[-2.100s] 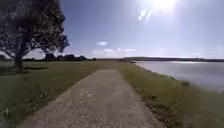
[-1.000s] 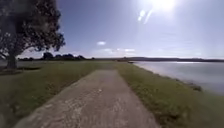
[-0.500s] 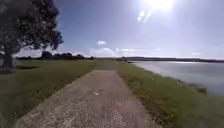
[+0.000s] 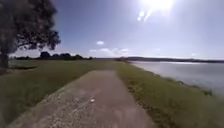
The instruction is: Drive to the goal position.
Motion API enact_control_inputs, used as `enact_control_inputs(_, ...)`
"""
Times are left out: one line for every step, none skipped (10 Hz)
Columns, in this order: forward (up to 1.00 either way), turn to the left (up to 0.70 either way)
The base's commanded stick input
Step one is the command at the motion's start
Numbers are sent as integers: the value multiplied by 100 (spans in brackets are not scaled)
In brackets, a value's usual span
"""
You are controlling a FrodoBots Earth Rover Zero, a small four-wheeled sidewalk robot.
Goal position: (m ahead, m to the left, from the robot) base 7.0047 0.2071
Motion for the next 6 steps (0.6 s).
enact_control_inputs(0, 0)
enact_control_inputs(0, 0)
enact_control_inputs(0, 0)
enact_control_inputs(0, 0)
enact_control_inputs(0, 0)
enact_control_inputs(0, 25)
